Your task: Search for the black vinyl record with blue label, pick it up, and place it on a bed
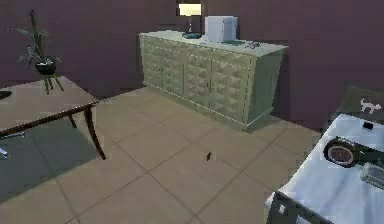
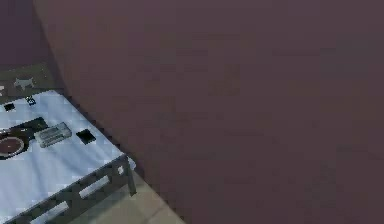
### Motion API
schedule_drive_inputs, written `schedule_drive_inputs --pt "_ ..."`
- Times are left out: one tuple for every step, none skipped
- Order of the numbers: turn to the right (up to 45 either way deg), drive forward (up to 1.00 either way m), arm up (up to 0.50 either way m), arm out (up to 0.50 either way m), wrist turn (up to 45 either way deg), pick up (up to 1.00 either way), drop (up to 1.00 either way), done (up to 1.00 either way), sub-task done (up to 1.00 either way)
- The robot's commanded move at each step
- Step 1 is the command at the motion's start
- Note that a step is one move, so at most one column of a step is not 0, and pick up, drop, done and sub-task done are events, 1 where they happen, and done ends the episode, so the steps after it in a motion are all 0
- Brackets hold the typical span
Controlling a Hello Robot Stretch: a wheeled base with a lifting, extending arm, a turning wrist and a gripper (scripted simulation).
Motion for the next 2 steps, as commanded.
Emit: schedule_drive_inputs --pt "-30.0 0.0 0.0 0.0 0.0 0.0 0.0 0.0 0.0" --pt "0.0 0.2 0.0 0.0 0.0 0.0 0.0 0.0 0.0"
